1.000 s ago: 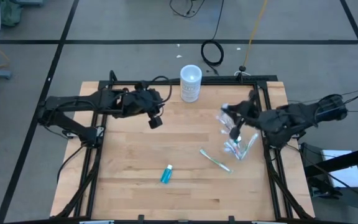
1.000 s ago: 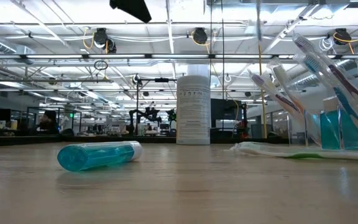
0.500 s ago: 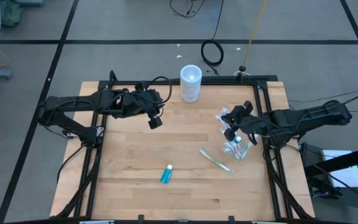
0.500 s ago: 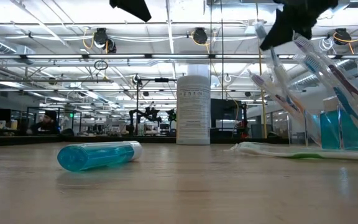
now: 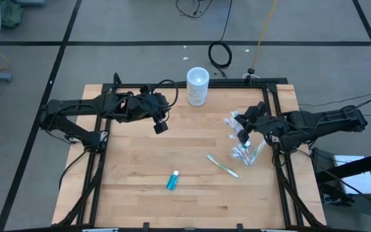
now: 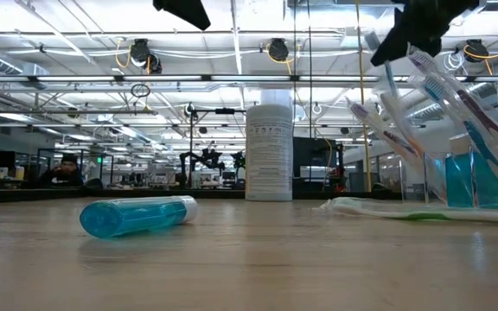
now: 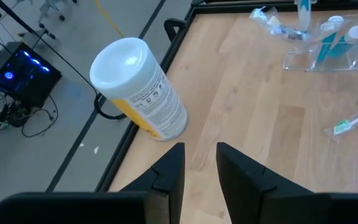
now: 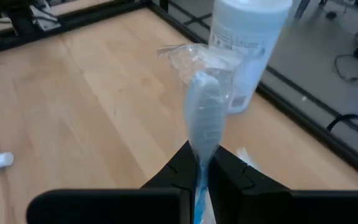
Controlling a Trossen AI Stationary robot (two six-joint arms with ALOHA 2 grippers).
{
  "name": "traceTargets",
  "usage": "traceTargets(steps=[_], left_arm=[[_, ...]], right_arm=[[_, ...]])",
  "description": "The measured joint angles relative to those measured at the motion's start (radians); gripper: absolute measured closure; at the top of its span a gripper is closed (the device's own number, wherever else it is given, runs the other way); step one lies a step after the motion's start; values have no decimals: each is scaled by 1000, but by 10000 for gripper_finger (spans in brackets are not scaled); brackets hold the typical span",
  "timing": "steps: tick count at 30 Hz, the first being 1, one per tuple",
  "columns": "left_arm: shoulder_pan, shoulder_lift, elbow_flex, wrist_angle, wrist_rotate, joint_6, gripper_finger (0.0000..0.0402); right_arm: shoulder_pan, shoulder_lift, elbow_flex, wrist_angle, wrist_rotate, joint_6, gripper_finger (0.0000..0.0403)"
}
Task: Pick & Place toothbrushing station
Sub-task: Put the blue toothbrush into the transparent organizer
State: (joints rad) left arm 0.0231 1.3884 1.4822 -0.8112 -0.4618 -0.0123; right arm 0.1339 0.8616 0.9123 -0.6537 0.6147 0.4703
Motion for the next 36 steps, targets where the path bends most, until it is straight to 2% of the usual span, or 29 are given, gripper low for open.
traceTargets(steps=[7,17,20,32,36], left_arm=[[0,0,0,0,0,-6,302],[0,0,0,1,0,-12,302],[0,0,0,0,0,-12,302],[0,0,0,0,0,-13,302],[0,0,0,0,0,-15,302]], right_arm=[[-4,4,-36,-161,-28,138,385],[-4,6,-216,36,-18,130,385],[-4,6,-244,44,-65,140,385],[-4,-14,-265,18,-219,177,383],[-3,-57,-250,5,-245,173,368]])
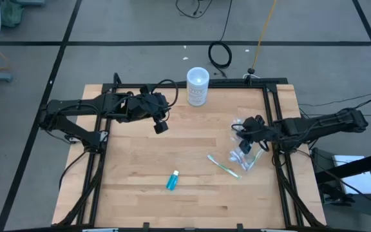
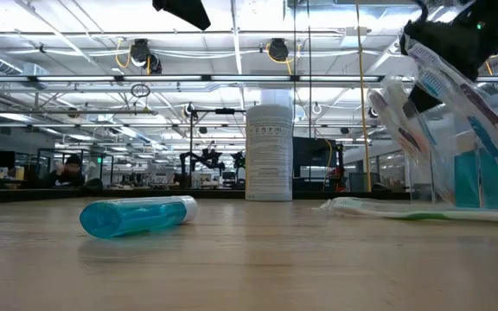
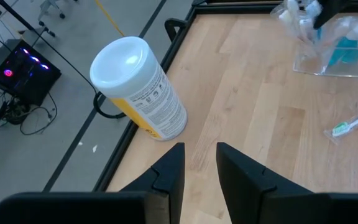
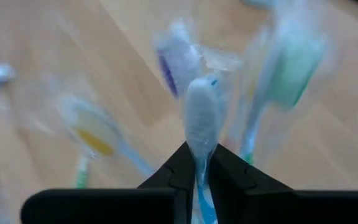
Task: Pick & Place toothbrushing station
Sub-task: Put the blue toothbrush into the transparent organizer, then put the mouthwash into the transparent organizer
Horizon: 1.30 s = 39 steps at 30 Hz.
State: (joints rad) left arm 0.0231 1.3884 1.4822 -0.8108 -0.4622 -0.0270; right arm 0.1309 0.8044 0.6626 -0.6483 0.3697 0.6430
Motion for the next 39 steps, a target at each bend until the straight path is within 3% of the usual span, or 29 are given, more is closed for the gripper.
traceTargets(steps=[14,19,24,28,32,35,39], left_arm=[[0,0,0,0,0,-4,302],[0,0,0,0,0,-4,302],[0,0,0,-12,6,-5,302],[-5,0,0,-29,109,-40,302],[-39,-2,-47,-25,213,-64,302],[-81,-2,-130,-7,235,-158,302],[-165,0,-289,65,241,-402,302]], right_arm=[[0,-155,43,87,15,-109,281],[8,-161,43,349,3,-209,278],[72,-109,25,659,-190,-436,277],[135,-9,-54,936,-217,-598,277],[153,92,-117,1116,-215,-633,277],[147,135,-118,1184,-215,-662,277],[137,157,-118,1275,-214,-689,277]])
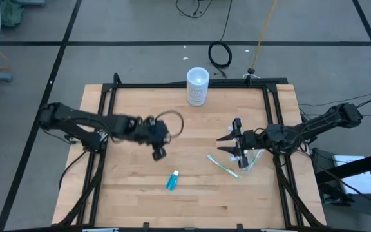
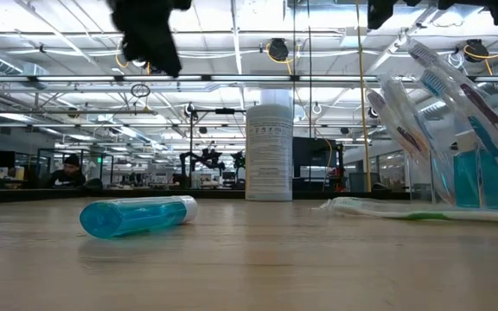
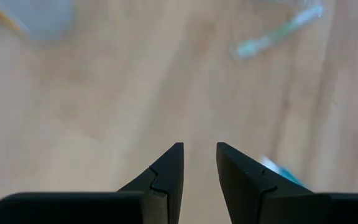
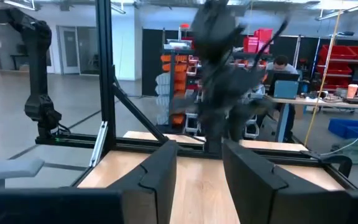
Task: Pick & Place toothbrushing station
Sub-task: Put the mouthwash into the transparent organizer
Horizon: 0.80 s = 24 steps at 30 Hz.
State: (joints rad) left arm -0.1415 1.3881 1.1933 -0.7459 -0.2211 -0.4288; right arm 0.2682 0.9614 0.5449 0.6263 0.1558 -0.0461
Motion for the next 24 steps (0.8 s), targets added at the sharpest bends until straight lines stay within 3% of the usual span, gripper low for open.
traceTargets(steps=[4,8,13,19,24], left_arm=[[-98,0,-148,157,96,-167,302],[-187,0,-280,420,142,-130,302],[-233,0,-398,666,89,-160,302],[-287,7,-501,702,78,-235,302],[-320,36,-546,877,-10,-222,301]], right_arm=[[-1,2,0,11,0,0,277],[0,2,0,12,0,0,277],[0,2,0,13,0,13,277],[0,2,0,-43,0,41,277],[0,2,0,-78,0,41,277]])
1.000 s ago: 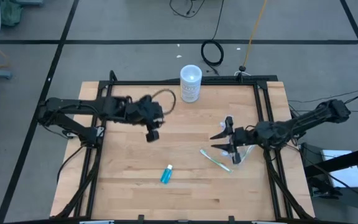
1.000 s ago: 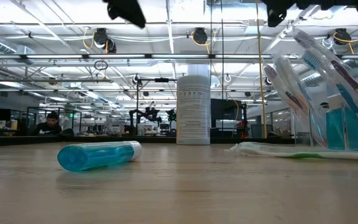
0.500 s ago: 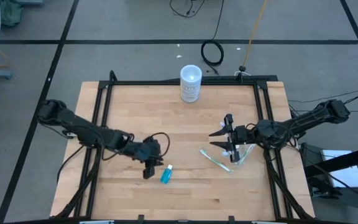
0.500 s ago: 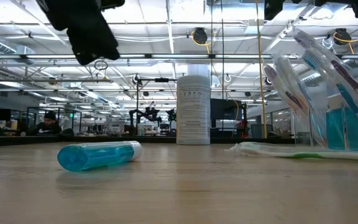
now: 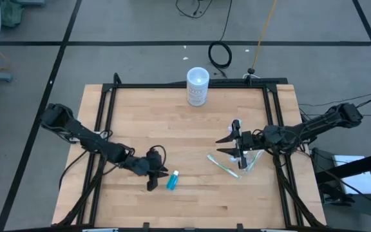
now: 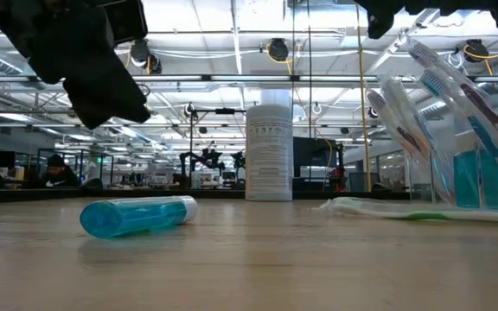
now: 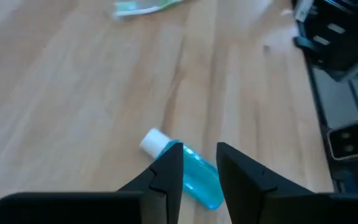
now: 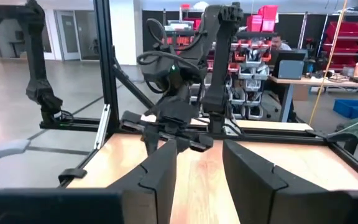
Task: Pick & Place toothbrushing station
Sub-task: Put the mouthwash into the transparent organizer
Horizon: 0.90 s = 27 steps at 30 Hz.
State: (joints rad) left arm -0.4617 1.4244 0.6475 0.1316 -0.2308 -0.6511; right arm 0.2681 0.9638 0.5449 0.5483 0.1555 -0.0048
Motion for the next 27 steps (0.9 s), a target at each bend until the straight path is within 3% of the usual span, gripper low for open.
traceTargets(steps=[6,12,16,21,27], left_arm=[[0,94,-1,117,64,18,251],[-2,201,-1,123,48,-60,180],[-22,281,-1,220,46,-78,148],[-40,381,4,341,27,-79,129],[-33,446,11,303,-56,-11,140]], right_arm=[[0,0,0,0,0,-23,277],[0,0,0,0,0,-37,277],[0,0,0,0,0,-39,277],[0,0,0,0,0,-35,277],[0,0,0,0,0,-34,277]])
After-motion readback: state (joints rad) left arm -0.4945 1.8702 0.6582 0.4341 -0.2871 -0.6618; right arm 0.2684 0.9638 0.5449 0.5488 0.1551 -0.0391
